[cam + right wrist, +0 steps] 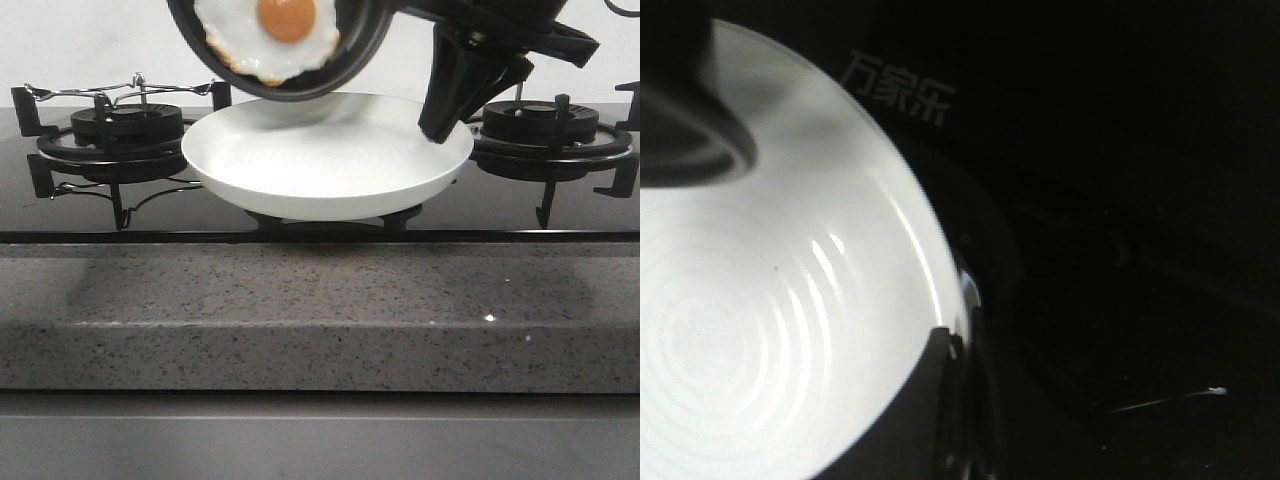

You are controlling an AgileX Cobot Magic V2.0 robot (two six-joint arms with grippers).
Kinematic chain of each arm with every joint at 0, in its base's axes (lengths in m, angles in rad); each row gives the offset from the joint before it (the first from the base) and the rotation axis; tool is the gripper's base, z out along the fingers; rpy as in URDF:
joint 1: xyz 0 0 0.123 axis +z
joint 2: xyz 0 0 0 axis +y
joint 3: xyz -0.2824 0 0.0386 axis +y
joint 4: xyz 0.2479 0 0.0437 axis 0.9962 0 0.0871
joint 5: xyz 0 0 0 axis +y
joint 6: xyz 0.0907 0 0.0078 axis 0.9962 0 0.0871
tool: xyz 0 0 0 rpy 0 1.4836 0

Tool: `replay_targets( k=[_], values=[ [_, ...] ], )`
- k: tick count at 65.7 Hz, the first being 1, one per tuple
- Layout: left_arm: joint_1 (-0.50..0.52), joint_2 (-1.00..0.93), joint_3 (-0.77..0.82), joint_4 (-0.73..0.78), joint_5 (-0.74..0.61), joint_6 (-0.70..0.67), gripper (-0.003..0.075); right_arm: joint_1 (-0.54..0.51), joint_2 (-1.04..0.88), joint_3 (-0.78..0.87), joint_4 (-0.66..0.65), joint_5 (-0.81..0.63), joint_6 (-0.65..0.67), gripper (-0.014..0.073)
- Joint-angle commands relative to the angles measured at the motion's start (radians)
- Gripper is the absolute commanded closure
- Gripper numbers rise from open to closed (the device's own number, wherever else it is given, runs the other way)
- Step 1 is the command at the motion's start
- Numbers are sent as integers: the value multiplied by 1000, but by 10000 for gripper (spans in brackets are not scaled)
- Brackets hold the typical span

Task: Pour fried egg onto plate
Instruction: 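Tilt the pan over the plate with the left gripper, sliding egg out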

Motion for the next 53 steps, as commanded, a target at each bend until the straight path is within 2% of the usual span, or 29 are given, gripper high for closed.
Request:
replay_targets(
  k=[1, 35, 43, 53],
  values=[
    [-24, -42, -33, -13, -95, 8, 741, -1, -51, -30, 9, -21, -8, 662],
    [-14, -42, -33, -9, -128, 5, 740, -1, -51, -30, 9, -21, -8, 662],
    [29, -42, -33, -18, -145, -103, 740, -1, -51, -30, 9, -21, -8, 662],
    [161, -39, -33, -53, -151, -237, 740, -1, -51, -30, 9, -21, -8, 662]
  ],
)
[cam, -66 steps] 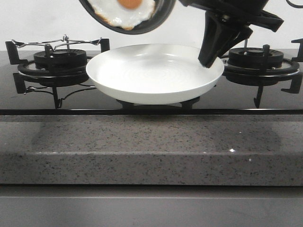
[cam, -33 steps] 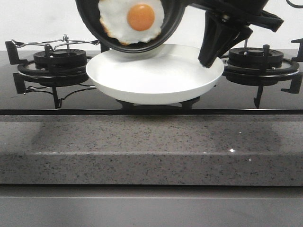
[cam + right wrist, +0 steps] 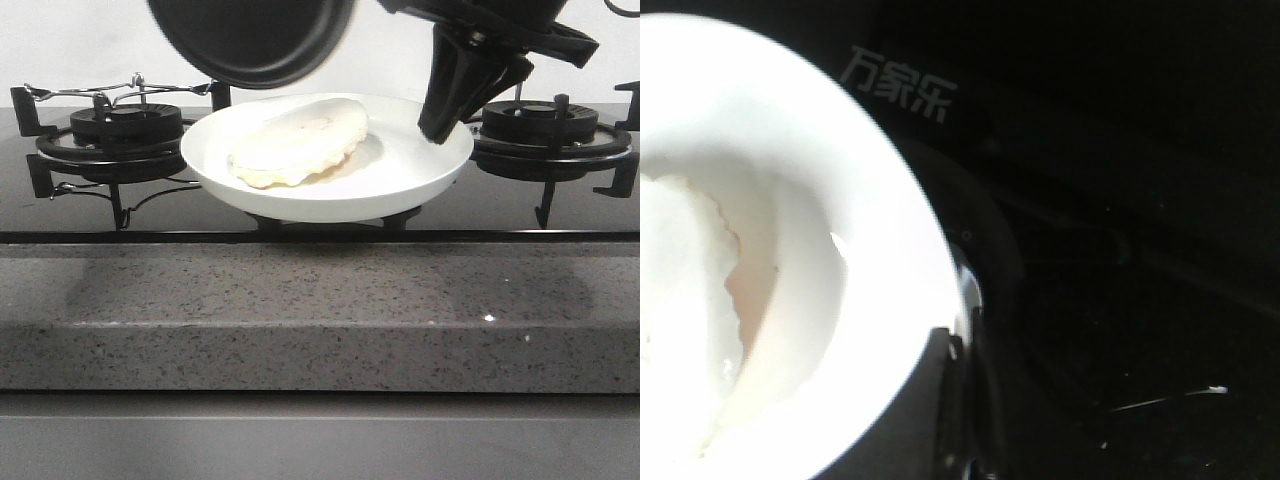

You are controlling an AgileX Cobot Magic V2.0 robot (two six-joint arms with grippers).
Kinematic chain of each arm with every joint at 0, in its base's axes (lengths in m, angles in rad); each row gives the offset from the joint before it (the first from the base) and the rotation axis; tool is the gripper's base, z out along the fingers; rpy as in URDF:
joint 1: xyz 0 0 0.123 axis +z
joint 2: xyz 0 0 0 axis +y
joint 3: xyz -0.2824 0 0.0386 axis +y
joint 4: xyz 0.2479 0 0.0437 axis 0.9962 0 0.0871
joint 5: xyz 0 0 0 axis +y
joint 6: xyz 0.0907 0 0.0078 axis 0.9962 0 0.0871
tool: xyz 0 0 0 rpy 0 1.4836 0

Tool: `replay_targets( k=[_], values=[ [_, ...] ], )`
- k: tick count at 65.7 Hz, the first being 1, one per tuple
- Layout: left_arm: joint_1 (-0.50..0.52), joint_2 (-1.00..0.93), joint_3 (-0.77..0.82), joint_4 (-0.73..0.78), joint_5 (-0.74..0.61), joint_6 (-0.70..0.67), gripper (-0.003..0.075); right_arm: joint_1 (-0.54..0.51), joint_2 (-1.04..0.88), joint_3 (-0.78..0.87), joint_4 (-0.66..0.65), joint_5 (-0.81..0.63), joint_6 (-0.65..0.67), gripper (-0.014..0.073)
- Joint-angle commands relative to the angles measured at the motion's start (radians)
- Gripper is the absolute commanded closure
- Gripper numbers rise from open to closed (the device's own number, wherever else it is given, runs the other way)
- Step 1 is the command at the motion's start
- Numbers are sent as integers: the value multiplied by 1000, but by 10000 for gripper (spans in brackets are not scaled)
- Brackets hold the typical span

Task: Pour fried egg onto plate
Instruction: 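Tilt the pan over the plate with the left gripper, sliding egg out, then return the empty pan onto its burner with the left gripper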

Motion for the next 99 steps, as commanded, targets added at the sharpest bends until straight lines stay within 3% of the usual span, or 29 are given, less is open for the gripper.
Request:
replay_targets(
  k=[1, 13, 22, 29, 54, 75, 83, 92, 99],
  values=[
    [80, -37, -33, -91, -81, -88, 740, -1, -51, -30, 8, -26, -5, 662],
    [297, 15, -33, -319, -23, -199, 740, -1, -51, -30, 8, -26, -5, 662],
    [460, 109, -33, -591, 124, -205, 740, -1, -51, -30, 8, -26, -5, 662],
    [529, 192, -33, -707, 218, -209, 740, -1, -51, -30, 8, -26, -5, 662],
    [597, 445, -33, -872, 443, -324, 740, -1, -51, -30, 8, -26, -5, 662],
    [597, 535, -33, -903, 516, -329, 732, -1, -51, -30, 8, -26, -5, 662],
    [597, 535, -33, -877, 504, -329, 621, -1, -51, -30, 8, -26, -5, 662],
    [599, 535, -33, -874, 514, -329, 384, -1, -51, -30, 8, -26, -5, 662],
    [608, 535, -33, -874, 519, -329, 249, -1, -51, -30, 8, -26, -5, 662]
  ],
)
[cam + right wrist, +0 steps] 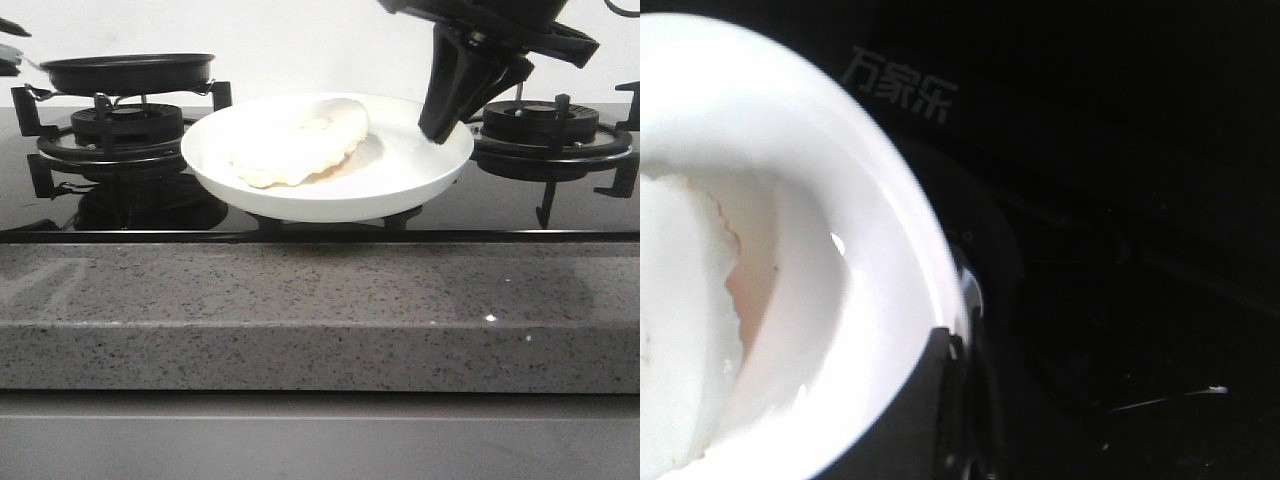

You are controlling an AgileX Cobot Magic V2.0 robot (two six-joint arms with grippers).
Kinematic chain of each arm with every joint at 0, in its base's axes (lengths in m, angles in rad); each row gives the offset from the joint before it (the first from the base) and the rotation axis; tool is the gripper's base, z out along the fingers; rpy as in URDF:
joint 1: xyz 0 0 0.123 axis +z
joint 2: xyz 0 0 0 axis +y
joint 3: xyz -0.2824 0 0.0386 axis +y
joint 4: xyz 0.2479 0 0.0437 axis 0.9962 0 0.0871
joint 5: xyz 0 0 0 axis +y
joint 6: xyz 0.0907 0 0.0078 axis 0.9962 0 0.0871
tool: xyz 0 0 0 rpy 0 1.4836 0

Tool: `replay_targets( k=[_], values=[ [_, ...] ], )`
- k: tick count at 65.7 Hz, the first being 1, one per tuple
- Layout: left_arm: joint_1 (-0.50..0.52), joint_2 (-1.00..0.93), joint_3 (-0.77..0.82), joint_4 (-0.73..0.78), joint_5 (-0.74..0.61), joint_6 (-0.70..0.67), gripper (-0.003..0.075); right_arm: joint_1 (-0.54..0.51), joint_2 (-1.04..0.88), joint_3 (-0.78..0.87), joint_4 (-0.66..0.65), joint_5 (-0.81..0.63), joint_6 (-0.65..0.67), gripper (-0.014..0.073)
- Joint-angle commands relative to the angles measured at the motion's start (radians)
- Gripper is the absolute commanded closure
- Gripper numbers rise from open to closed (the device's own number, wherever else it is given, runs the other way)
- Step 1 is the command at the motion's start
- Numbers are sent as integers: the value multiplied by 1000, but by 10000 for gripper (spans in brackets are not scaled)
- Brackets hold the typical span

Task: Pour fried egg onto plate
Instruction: 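Return the empty pan onto its burner with the left gripper, then release the pan handle and withdraw the left gripper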

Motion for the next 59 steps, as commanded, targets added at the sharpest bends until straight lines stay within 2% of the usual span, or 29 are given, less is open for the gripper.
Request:
replay_targets(
  k=[1, 4, 13, 27, 38, 47, 54, 59],
  values=[
    [16, -55, -33, -73, 70, -6, 237, -1, -51, -30, 7, -26, -5, 662],
    [28, -57, -36, -70, 81, 2, 211, -1, -51, -30, 7, -26, -5, 662],
    [77, -74, -36, -47, 107, 2, 208, -1, -51, -30, 7, -26, -5, 662],
    [160, -158, -37, 140, 89, 2, 208, -1, -51, -30, 7, -26, -5, 662],
    [176, -264, -37, 240, 48, 2, 208, -1, -51, -30, 7, -26, -5, 662],
    [106, -388, -37, 346, -12, 2, 209, -1, -51, -30, 7, -26, -5, 662],
    [18, -496, -37, 542, -95, -47, 209, -1, -51, -30, 7, -26, -5, 662],
    [-54, -574, -37, 749, -148, -121, 222, -1, -51, -30, 7, -26, -5, 662]
  ],
)
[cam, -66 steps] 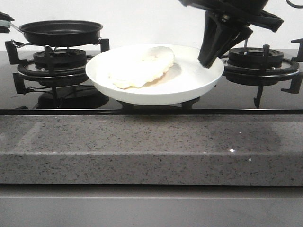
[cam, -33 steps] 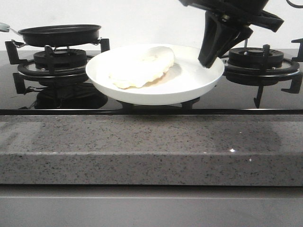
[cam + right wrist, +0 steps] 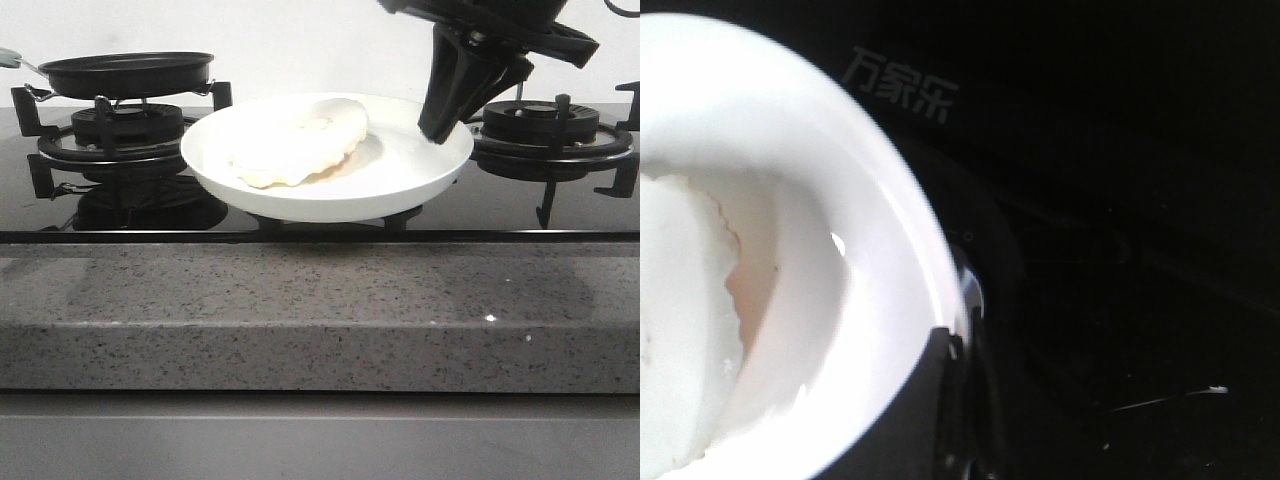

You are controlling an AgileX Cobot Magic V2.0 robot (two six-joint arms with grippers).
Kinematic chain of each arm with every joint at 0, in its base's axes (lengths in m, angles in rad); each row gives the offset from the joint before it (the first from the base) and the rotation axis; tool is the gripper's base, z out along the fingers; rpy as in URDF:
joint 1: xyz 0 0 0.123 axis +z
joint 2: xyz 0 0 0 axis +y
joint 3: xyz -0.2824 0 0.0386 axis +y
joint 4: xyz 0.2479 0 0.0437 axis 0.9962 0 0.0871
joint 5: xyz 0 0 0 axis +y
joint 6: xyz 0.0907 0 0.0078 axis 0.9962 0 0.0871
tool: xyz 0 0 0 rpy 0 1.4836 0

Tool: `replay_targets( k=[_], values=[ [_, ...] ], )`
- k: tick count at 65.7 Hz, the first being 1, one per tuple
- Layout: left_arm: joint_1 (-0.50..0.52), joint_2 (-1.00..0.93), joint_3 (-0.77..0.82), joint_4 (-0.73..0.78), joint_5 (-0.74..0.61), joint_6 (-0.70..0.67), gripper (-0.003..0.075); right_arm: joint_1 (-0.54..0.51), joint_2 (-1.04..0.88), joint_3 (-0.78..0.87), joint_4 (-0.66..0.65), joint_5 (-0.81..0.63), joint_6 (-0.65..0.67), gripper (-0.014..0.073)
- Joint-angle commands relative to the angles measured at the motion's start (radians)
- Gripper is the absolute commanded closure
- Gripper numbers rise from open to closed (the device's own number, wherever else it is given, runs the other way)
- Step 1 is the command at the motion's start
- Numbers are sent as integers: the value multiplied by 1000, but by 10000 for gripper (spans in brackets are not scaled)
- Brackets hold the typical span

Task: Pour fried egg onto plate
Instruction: 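Release the pan handle and withdraw the left gripper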

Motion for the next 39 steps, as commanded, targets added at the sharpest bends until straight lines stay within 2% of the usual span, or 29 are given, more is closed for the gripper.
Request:
replay_targets(
  k=[1, 10, 22, 31, 39],
  values=[
    [-87, -127, -32, 186, -80, -96, 227, -1, -51, -30, 6, -26, -7, 662],
    [-248, -255, -19, 499, -119, -255, 251, -1, -51, -30, 6, -26, -7, 662],
    [-420, -412, 73, 764, -127, -399, 251, -1, -51, -30, 6, -26, -7, 662],
    [-484, -541, 179, 879, -142, -485, 251, -1, -51, -30, 6, -26, -7, 662],
    [-492, -638, 270, 886, -147, -490, 251, -1, -51, -30, 6, -26, -7, 662]
  ],
)
